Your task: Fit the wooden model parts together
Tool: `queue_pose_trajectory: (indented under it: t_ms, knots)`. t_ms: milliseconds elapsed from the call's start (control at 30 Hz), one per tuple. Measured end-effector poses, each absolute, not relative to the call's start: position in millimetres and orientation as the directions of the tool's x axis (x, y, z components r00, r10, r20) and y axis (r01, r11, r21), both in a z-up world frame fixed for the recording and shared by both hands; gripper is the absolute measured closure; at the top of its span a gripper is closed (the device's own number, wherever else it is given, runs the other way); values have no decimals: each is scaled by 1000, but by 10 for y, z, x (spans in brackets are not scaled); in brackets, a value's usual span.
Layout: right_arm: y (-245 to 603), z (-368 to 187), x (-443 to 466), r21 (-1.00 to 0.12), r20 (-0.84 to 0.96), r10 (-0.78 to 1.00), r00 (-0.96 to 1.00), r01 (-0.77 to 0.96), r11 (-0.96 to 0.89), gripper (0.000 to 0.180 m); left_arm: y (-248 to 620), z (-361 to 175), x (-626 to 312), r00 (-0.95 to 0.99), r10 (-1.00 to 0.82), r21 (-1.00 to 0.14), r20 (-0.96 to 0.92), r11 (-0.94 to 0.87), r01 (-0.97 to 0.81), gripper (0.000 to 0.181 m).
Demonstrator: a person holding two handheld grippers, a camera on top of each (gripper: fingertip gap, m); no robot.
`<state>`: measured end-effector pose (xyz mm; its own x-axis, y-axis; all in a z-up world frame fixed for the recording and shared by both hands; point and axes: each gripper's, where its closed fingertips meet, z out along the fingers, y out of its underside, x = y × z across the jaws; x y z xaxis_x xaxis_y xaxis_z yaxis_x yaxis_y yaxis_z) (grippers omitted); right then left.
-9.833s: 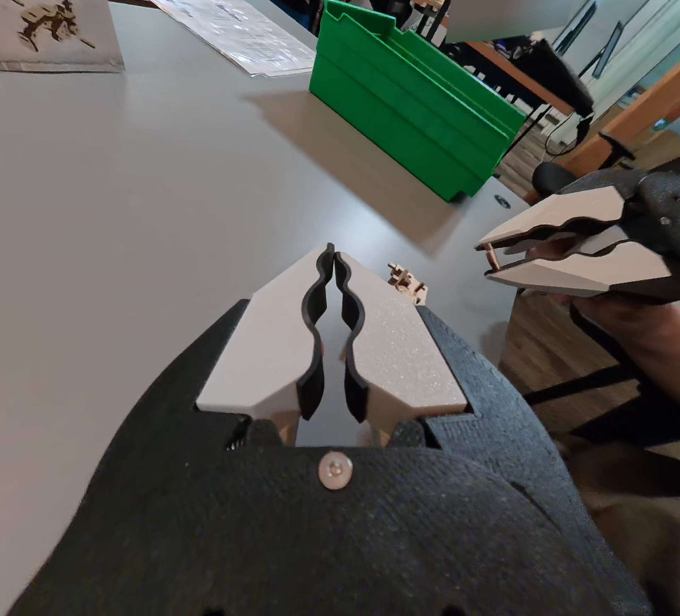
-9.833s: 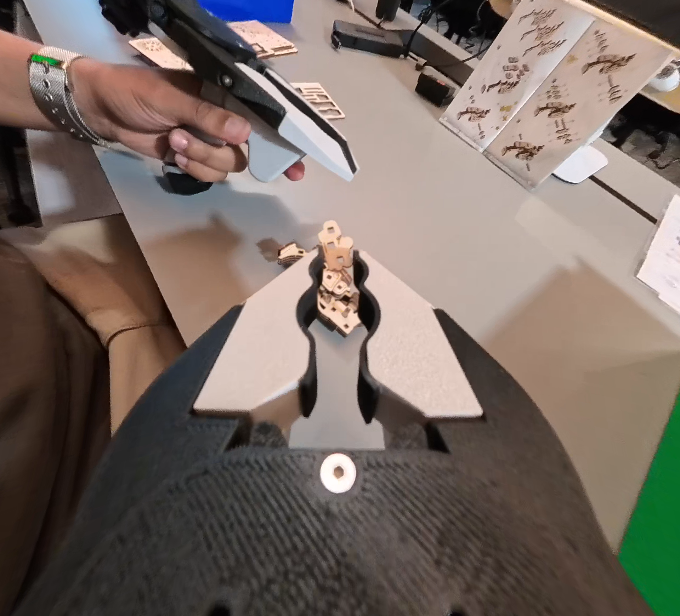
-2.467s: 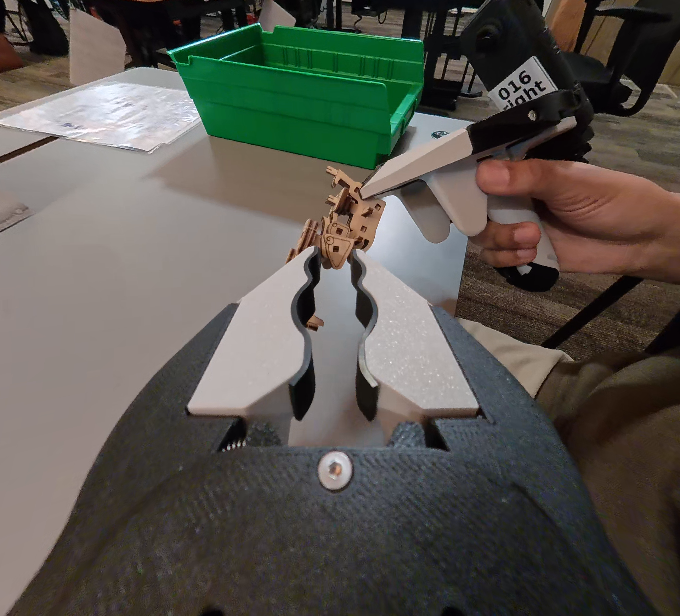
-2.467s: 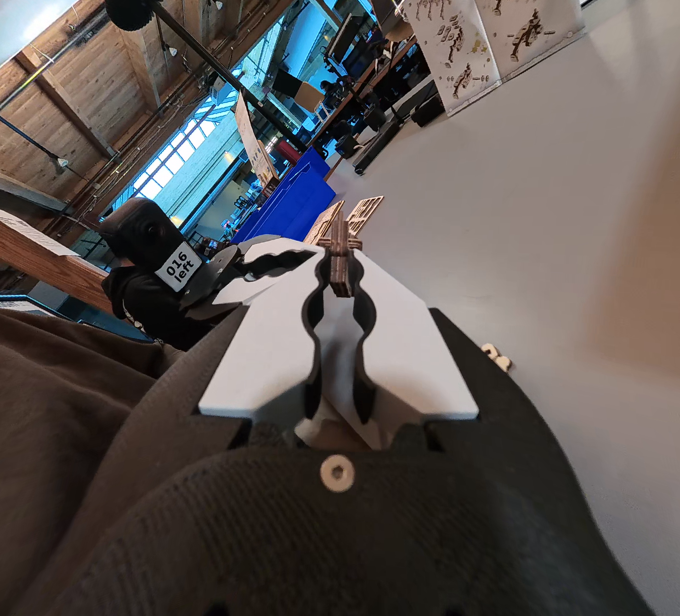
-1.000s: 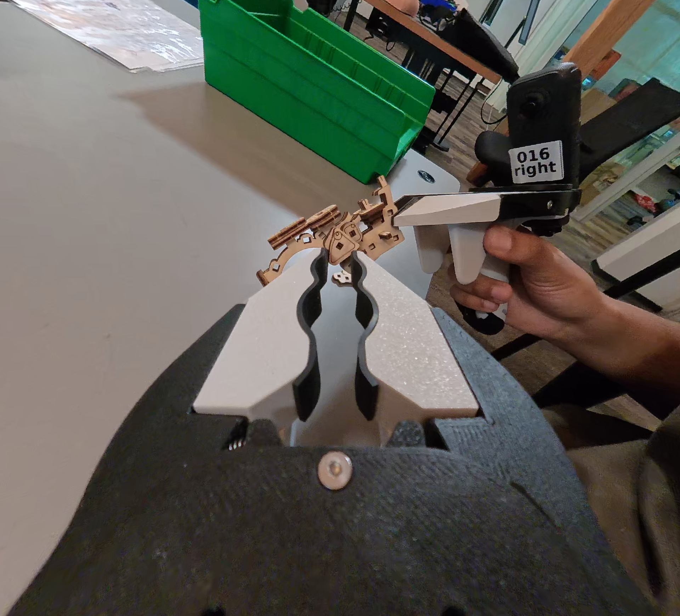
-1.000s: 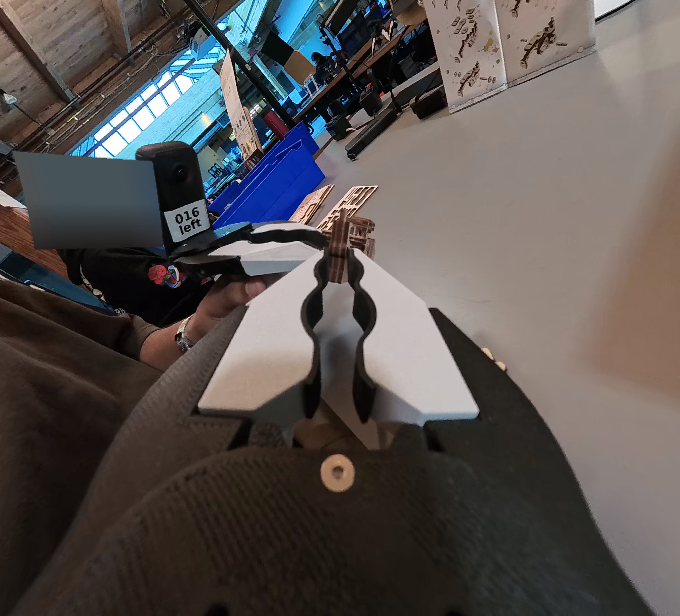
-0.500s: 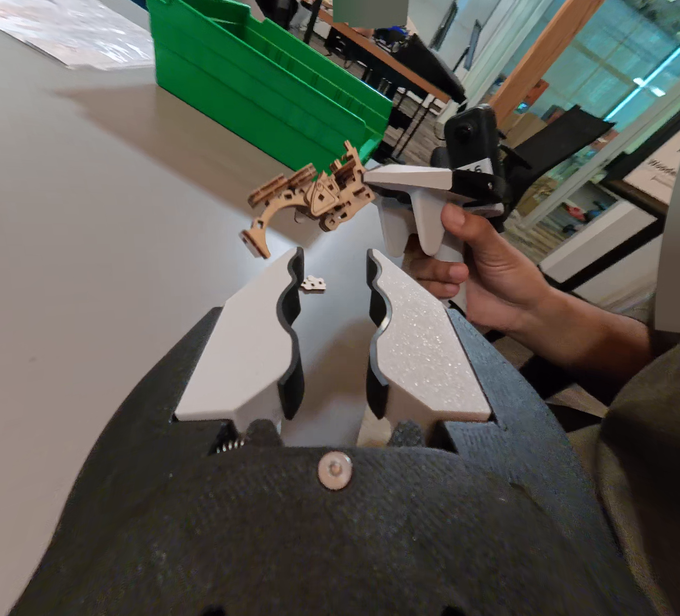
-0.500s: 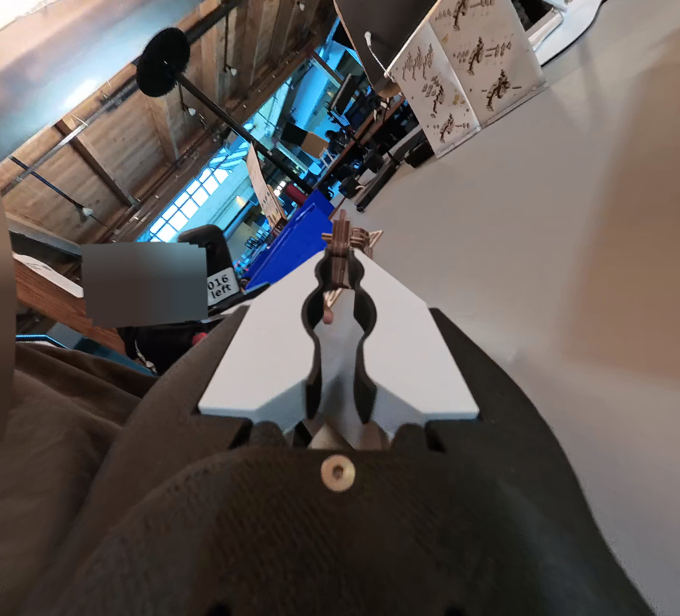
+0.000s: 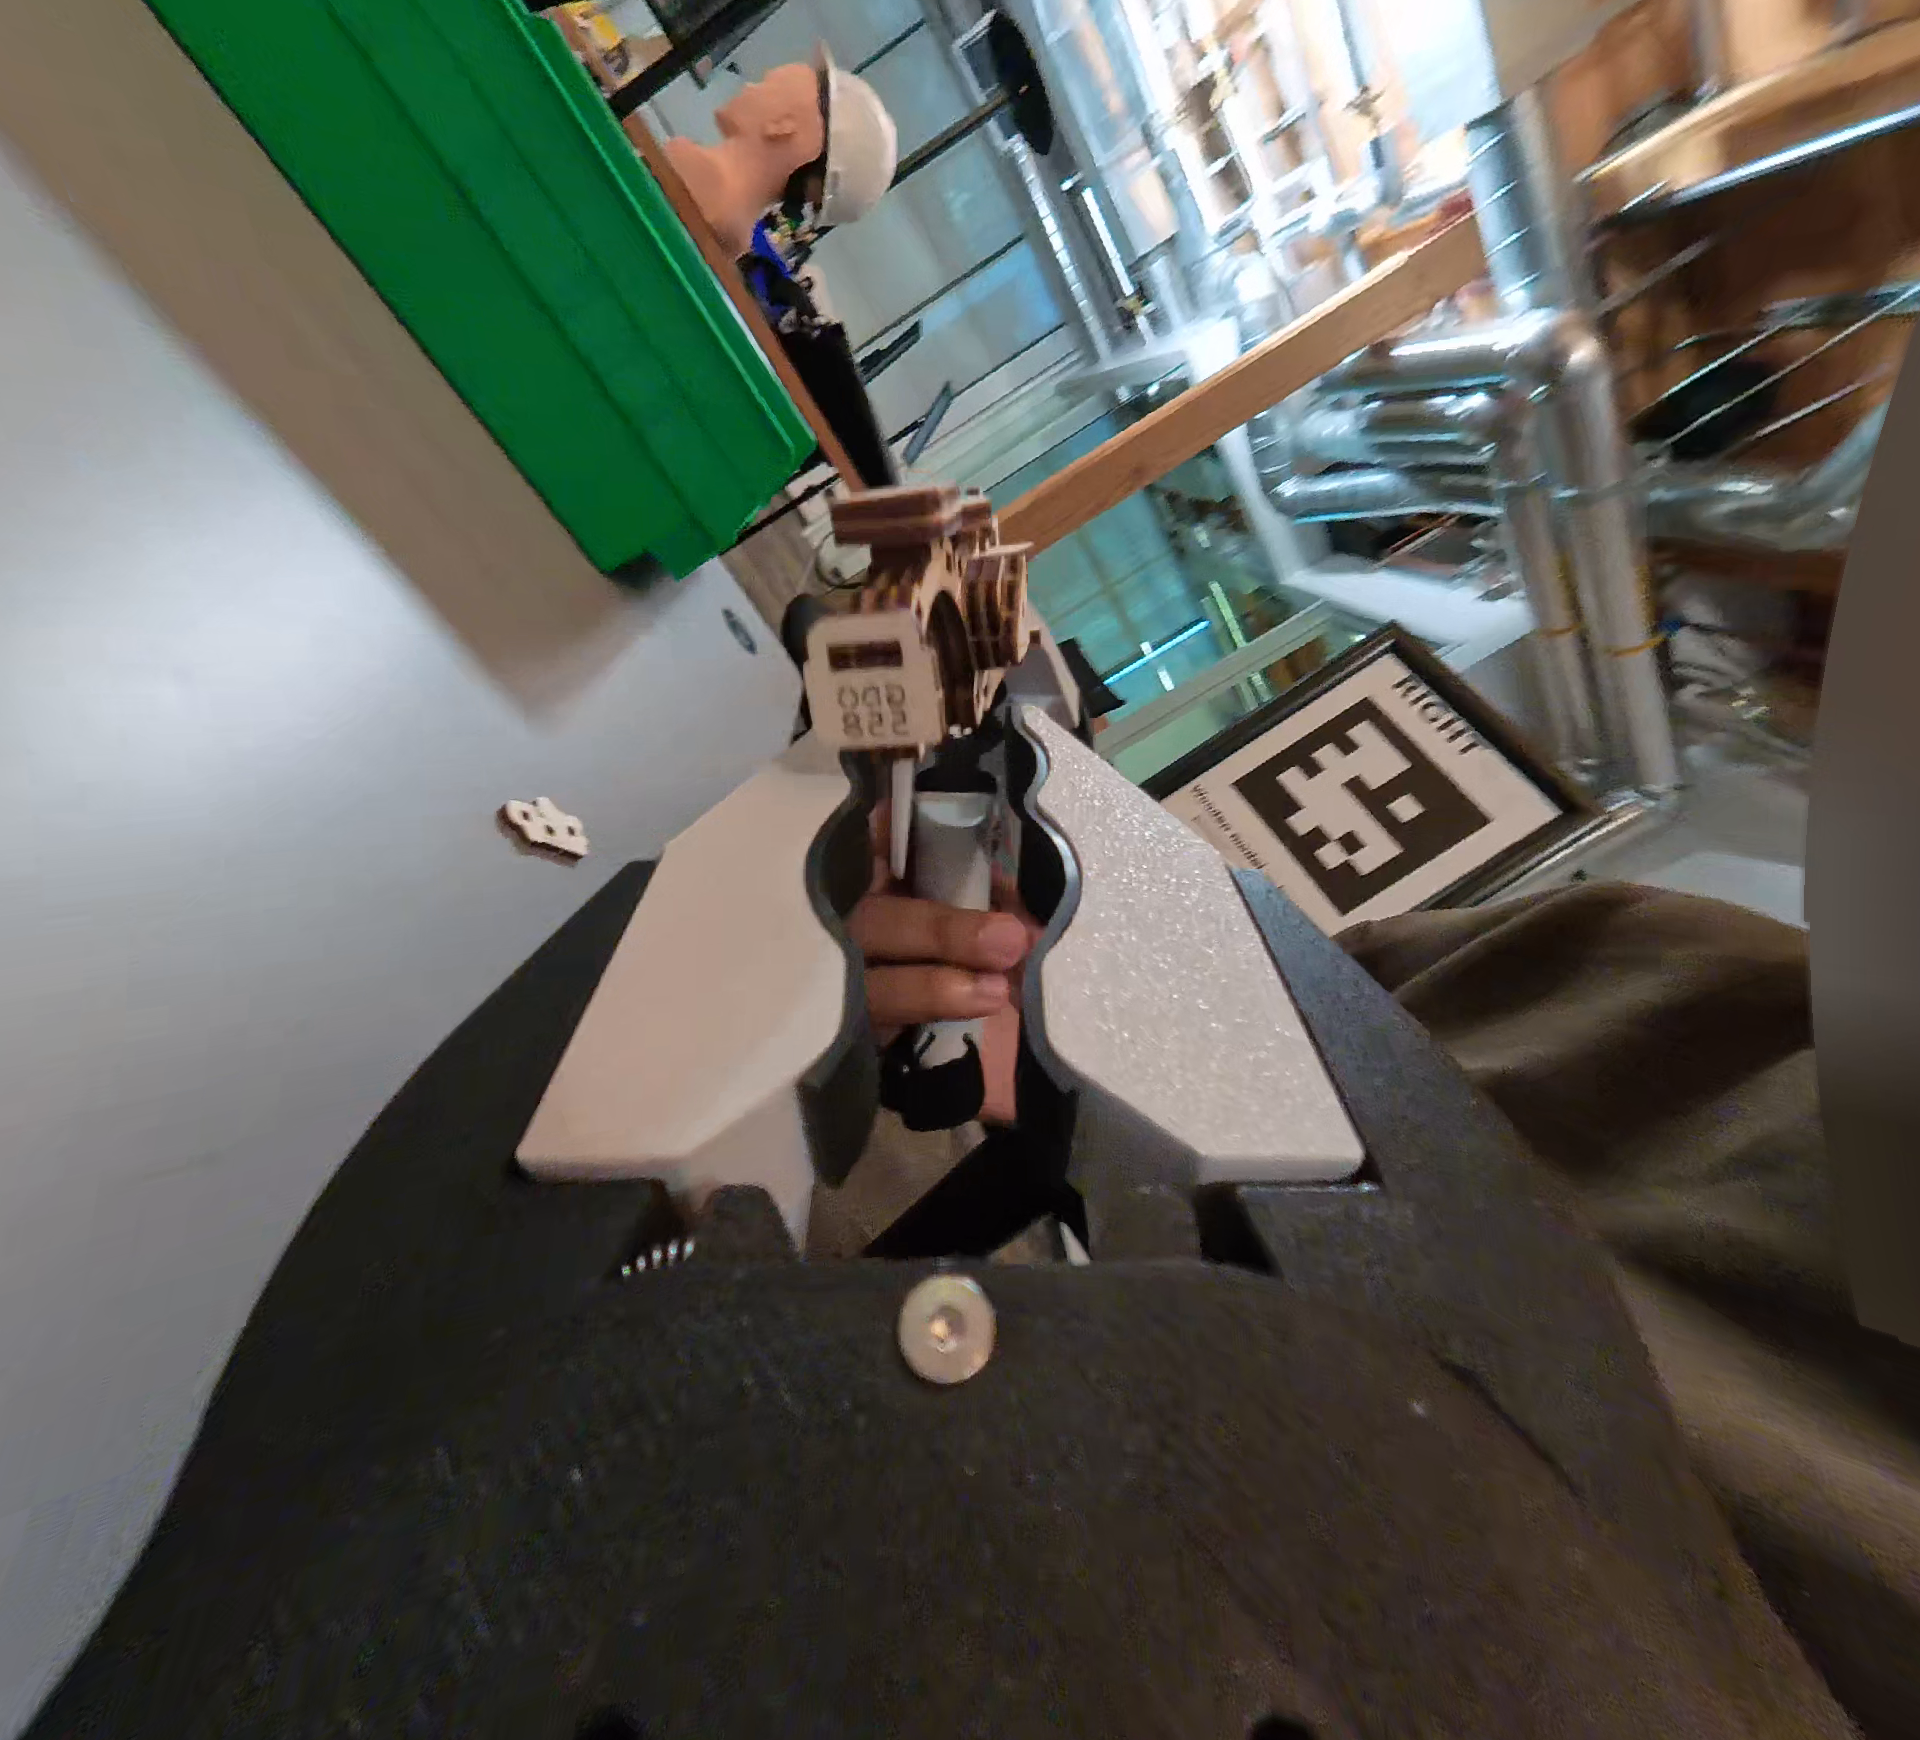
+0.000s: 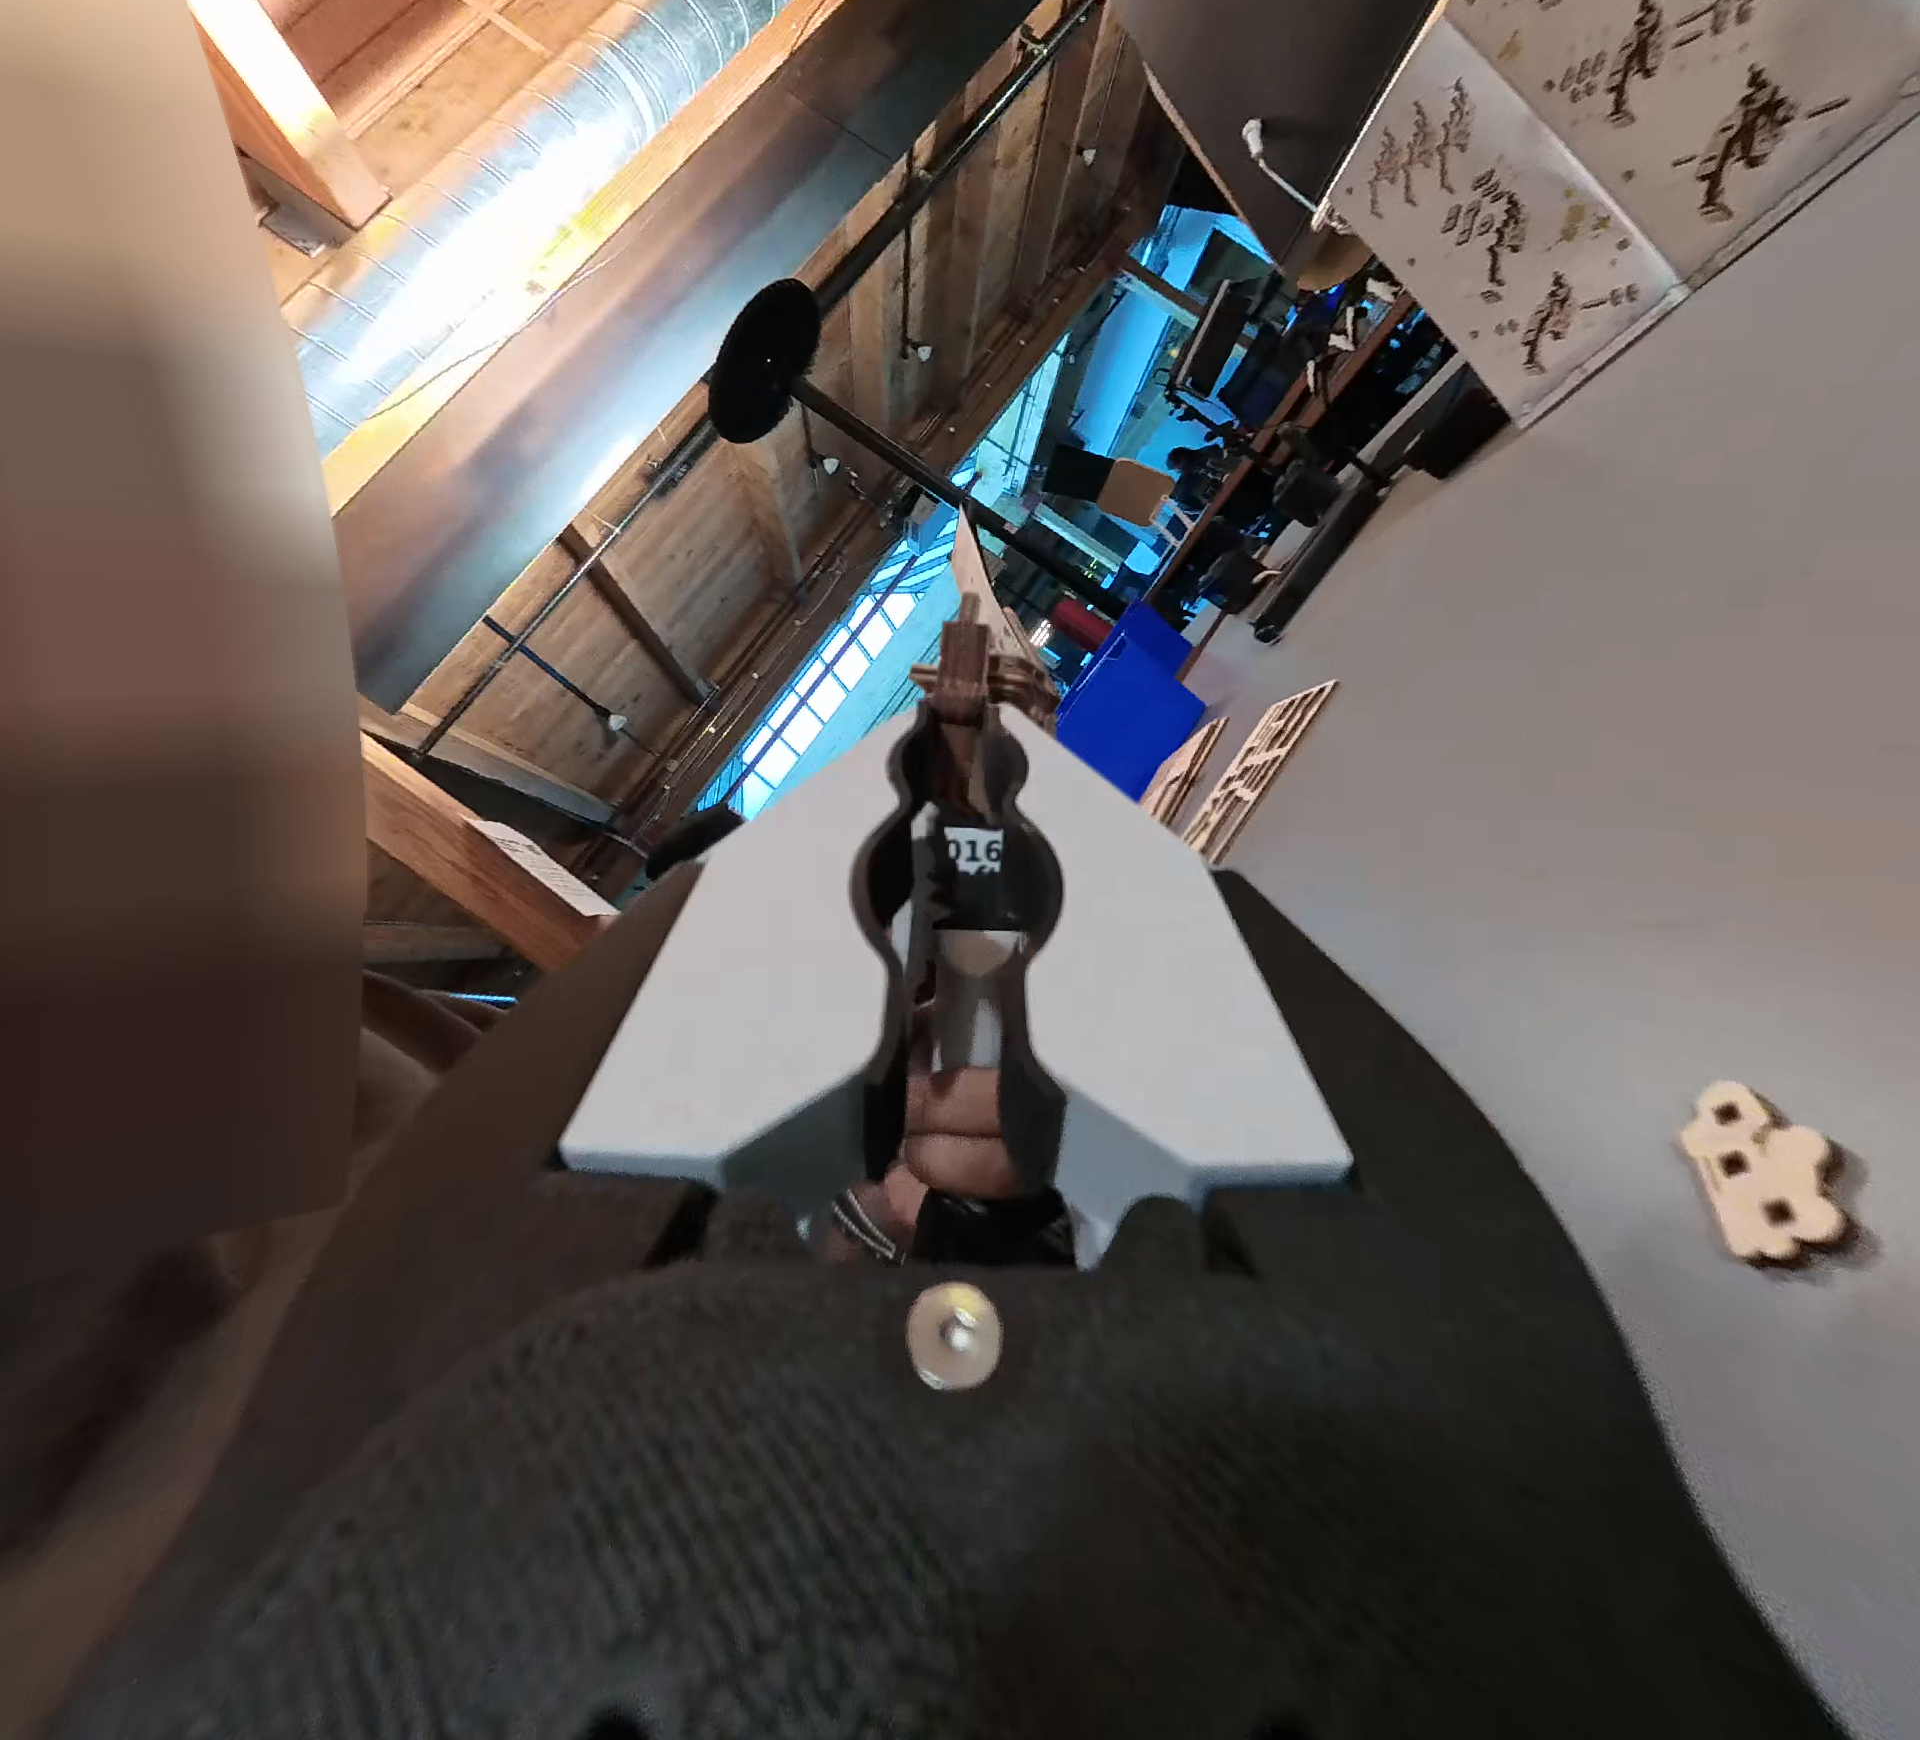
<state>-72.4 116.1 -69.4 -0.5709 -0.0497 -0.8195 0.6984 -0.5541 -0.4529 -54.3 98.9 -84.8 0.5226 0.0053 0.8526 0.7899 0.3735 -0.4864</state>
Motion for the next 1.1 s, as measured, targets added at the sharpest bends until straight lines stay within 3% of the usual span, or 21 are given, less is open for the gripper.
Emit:
queue_pose_trajectory:
  t_ms: [167,467,600,667,767,867,967,1100]
  knots:
    - [1133,-658,-686,-481,-803,-42,-595,687,-544,172,964,-810,-540,485,-73,-424,871,386,819,169]
    - [1133,-736,-719,-420,-839,-78,-539,731,-537,172,928,-823,-564,464,-98,-395,881,387,833,176]
    - [1314,-736,-855,-441,-837,-12,-547,688,-575,156,835,-868,-659,440,-79,-369,894,427,826,177]
    - [1447,-723,-922,-495,-819,51,-572,657,-569,166,774,-914,-722,440,-37,-381,897,438,814,177]
    - [1508,-920,-987,-699,-714,302,-632,616,-363,174,671,-1009,-831,445,56,-421,894,446,790,177]
    - [1592,-1343,-1031,-842,-421,588,-690,538,30,146,568,-1101,-930,433,121,-438,893,454,776,176]
    - [1598,-1689,-905,-808,-165,615,-771,463,364,146,496,-1188,-1008,415,156,-438,896,453,776,176]
    - [1469,-1833,-775,-763,-89,559,-825,417,494,152,454,-1270,-1057,389,176,-426,904,440,791,176]
